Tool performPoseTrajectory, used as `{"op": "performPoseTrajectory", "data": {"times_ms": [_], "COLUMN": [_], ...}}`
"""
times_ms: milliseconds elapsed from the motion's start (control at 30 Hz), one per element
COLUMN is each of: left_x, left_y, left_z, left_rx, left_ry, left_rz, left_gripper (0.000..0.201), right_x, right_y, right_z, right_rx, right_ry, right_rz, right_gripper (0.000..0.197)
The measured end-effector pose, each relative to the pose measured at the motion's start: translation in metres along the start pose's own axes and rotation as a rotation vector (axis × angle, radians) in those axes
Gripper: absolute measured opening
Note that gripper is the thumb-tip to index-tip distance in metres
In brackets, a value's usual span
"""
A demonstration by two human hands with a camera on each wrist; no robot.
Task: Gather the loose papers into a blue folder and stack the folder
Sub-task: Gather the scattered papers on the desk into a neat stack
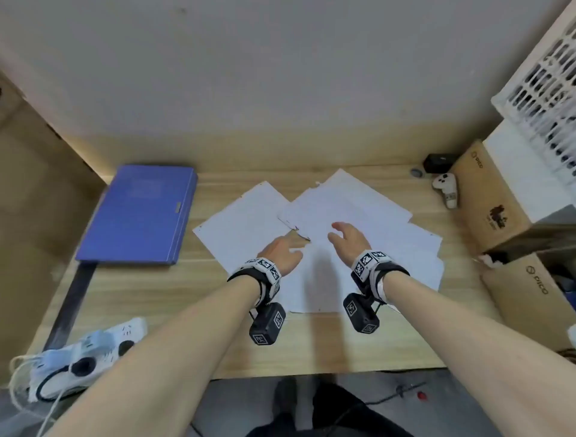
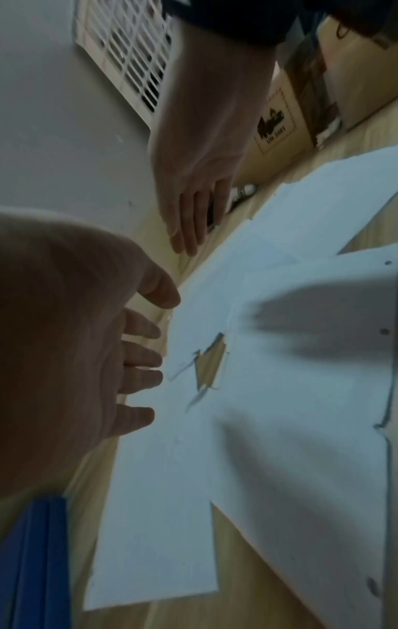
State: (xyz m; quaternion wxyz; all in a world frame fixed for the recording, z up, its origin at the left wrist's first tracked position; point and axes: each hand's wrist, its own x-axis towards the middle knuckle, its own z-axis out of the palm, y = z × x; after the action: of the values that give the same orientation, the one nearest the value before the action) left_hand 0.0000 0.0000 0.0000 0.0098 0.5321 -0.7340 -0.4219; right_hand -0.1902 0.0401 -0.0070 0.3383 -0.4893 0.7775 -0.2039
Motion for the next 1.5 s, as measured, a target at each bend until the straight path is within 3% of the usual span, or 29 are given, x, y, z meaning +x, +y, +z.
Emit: {"op": "performPoseTrajectory", "data": {"times_ms": [200, 600, 833, 1033, 1133, 1233, 1333, 1433, 1500], "left_x": [0.032, 0.047, 0.077, 0.115, 0.126, 0.136, 0.143, 0.149, 0.156], "left_y": [-0.038, -0.057, -0.045, -0.035, -0.038, -0.035, -0.033, -0.03, -0.027], "left_z": [0.033, 0.06, 0.05, 0.057, 0.056, 0.051, 0.046, 0.03, 0.006], "left_rx": [0.19, 0.244, 0.38, 0.533, 0.54, 0.575, 0.533, 0.4, 0.339], "left_ry": [-0.142, -0.093, 0.044, -0.088, -0.098, -0.165, -0.231, -0.269, -0.253], "left_rz": [-0.208, -0.346, -0.218, -0.103, -0.102, -0.077, -0.067, -0.087, -0.097], "left_gripper": [0.067, 0.059, 0.044, 0.069, 0.074, 0.064, 0.046, 0.045, 0.033], "right_x": [0.02, 0.115, 0.172, 0.189, 0.198, 0.203, 0.206, 0.208, 0.213], "right_y": [0.047, 0.084, 0.096, 0.107, 0.109, 0.106, 0.105, 0.109, 0.11], "right_z": [0.022, 0.002, -0.025, -0.036, -0.037, -0.039, -0.043, -0.053, -0.063], "right_rx": [-0.121, -0.281, -0.292, -0.433, -0.477, -0.526, -0.339, -0.156, -0.138], "right_ry": [-0.116, -0.244, -0.077, -0.056, -0.093, -0.174, -0.175, -0.098, -0.048], "right_rz": [0.052, -0.073, 0.03, 0.175, 0.207, 0.207, 0.175, 0.161, 0.155], "right_gripper": [0.047, 0.045, 0.049, 0.065, 0.057, 0.045, 0.027, 0.033, 0.036]}}
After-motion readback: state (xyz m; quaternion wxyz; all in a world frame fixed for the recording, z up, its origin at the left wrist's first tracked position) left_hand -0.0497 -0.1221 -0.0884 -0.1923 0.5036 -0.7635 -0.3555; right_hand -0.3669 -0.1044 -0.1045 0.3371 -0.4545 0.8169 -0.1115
